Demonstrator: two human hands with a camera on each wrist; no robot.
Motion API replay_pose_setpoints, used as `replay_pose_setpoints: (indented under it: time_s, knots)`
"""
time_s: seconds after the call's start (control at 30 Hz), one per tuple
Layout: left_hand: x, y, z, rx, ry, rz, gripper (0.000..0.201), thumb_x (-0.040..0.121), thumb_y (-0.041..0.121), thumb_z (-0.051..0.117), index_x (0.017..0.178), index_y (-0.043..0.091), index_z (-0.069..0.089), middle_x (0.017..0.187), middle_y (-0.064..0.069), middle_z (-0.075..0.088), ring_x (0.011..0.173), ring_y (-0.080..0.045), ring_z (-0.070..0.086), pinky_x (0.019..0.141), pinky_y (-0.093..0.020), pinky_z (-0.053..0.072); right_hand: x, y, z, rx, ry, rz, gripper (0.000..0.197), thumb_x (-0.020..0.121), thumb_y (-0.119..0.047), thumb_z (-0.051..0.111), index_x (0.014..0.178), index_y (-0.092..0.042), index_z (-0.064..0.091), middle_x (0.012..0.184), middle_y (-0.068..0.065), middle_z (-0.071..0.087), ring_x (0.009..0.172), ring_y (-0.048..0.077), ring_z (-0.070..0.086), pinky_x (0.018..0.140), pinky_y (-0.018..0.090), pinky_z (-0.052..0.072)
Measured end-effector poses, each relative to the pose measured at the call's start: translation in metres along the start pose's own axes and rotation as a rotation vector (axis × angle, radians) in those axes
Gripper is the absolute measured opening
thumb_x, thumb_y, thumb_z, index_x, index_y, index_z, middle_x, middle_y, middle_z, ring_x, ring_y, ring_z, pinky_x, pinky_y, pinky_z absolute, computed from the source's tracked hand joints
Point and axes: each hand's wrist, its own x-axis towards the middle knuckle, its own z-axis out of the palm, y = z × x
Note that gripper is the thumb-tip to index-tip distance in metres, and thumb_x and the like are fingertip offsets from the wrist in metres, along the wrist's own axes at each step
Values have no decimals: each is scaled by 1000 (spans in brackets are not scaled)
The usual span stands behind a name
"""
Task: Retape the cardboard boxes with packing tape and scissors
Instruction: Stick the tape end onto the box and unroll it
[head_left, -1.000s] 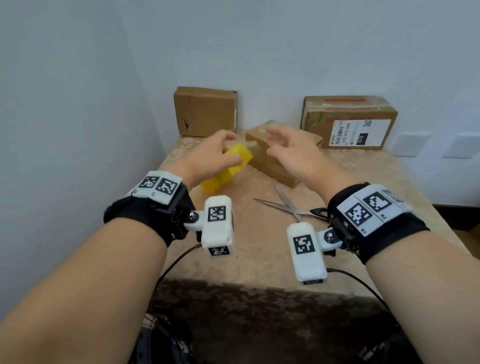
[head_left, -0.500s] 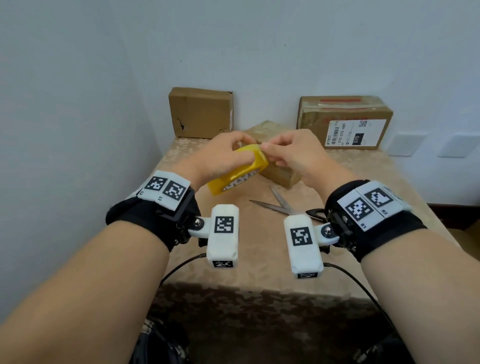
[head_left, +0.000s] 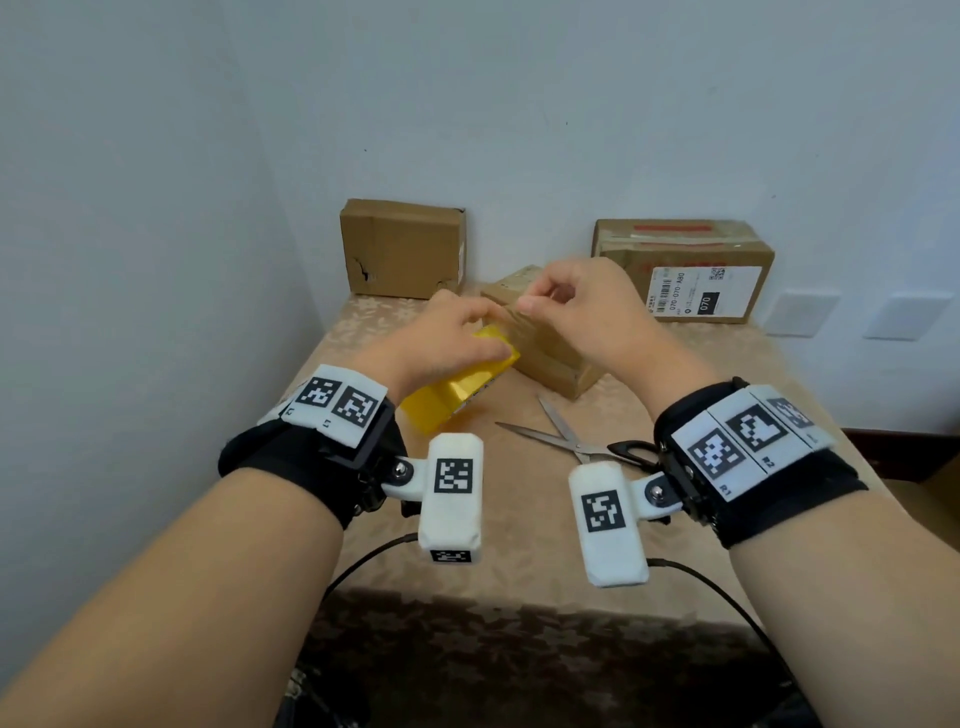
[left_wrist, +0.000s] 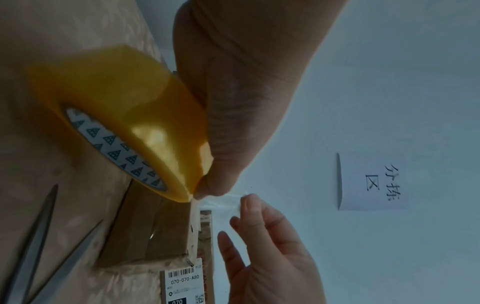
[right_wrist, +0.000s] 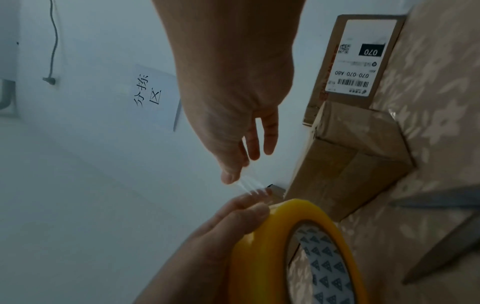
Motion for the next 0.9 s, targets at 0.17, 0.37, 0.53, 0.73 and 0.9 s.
replay_pose_setpoints:
  time_s: [0.17,0.37,0.53,0.73,0.9]
  knots:
    - [-2,14,-5,-186,132,151,20,83,16,72,86,-2,64,82,-6,54,75,-12,49,69,-26,39,3,-12,3,6,-18,-64,4,84,-19,72,81,-16,71,86,-4,53,72,7,50,71,22,41]
    - [-2,14,-17,-90,283,149,13,83,18,71,71,18,65,72,-5,66,63,-10,60,66,-26,51,-2,-2,9,310,23,253,46,88,-32,67,123,-19,41,118,5,50,100,17,61,88,36,54]
    - [-7,21,-20,-198,332,195,14,85,14,70,72,17,65,70,-6,65,54,-4,60,54,-19,49,-20,7,24,472,-352,405,55,91,-43,61,136,-15,45,114,3,67,99,11,66,93,31,52]
    - [-3,38,-18,-364,421,223,11,86,12,68,76,9,67,64,-8,63,57,-16,63,56,-29,57,-20,-13,7,383,-224,299,56,79,-36,77,126,-25,49,113,-4,62,93,13,65,75,29,55]
    - [7,36,-5,-381,438,167,16,86,19,69,79,6,71,64,-3,62,55,-8,54,53,-20,49,-18,-10,-41,162,-237,251,34,77,-44,74,108,-30,67,105,-12,65,99,10,62,74,21,47]
